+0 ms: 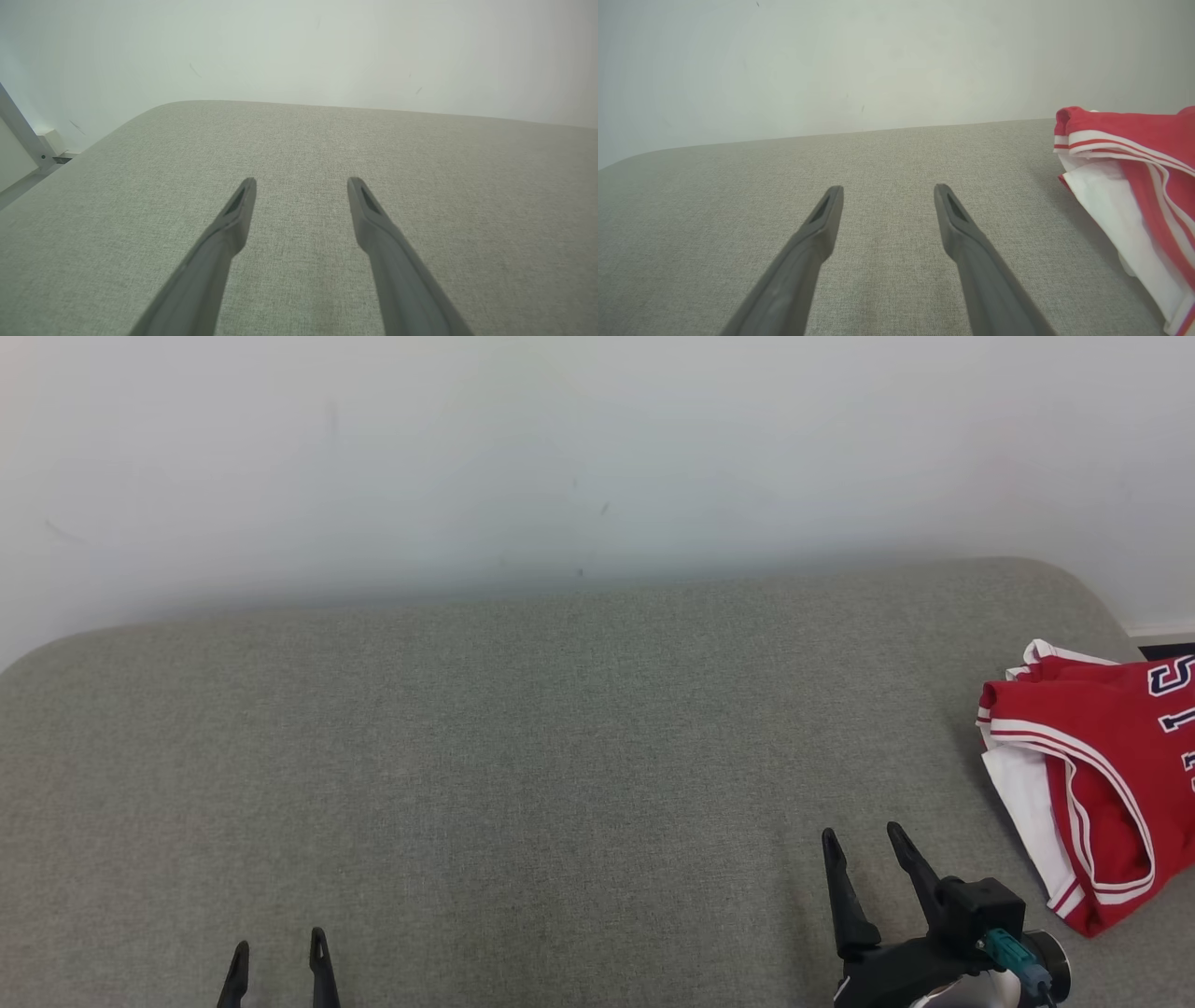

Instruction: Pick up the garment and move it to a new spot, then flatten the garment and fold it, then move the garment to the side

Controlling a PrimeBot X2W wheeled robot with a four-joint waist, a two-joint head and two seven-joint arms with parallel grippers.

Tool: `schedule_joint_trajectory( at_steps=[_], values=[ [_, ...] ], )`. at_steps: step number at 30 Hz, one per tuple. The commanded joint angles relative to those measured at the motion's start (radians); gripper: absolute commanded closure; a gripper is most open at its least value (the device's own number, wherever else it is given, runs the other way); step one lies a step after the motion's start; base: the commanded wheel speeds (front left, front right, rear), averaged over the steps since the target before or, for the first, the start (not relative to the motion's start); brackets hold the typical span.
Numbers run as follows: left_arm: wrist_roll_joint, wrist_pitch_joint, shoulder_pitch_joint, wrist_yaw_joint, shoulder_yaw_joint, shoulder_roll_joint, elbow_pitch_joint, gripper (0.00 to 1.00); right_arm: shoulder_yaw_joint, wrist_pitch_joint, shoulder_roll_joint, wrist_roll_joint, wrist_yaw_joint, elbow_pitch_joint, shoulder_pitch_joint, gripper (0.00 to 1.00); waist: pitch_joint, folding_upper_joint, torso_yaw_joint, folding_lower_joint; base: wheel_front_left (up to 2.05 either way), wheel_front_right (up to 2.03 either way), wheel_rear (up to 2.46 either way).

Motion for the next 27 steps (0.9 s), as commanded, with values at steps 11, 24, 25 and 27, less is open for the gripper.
schedule_joint_trajectory(
  at_steps=[11,24,25,27],
  values=[
    [-0.012,-0.003,0.016,-0.014,0.001,-0.001,-0.001,0.0,0.007,0.0,0.001,-0.015,-0.003,-0.002,0.023,0.0,-0.002,0.0,0.0,0.0,0.0,0.0,0.0],
    [-0.028,0.0,0.007,-0.028,-0.003,0.0,0.001,1.0,0.005,0.0,0.0,-0.022,0.0,-0.001,0.02,1.0,0.002,0.0,-0.001,0.0,0.0,0.0,0.0],
    [-0.03,0.002,0.007,-0.027,-0.003,-0.001,0.017,1.0,0.003,0.002,0.0,-0.02,0.0,0.014,0.024,1.0,0.002,0.0,-0.001,0.0001,0.0,0.0,0.0],
    [-0.038,0.008,0.007,-0.027,-0.002,-0.003,0.034,1.0,0.0,0.006,0.001,-0.013,0.0,0.029,0.034,1.0,0.002,0.0,-0.001,0.0,0.0,0.0,0.0]
  ],
)
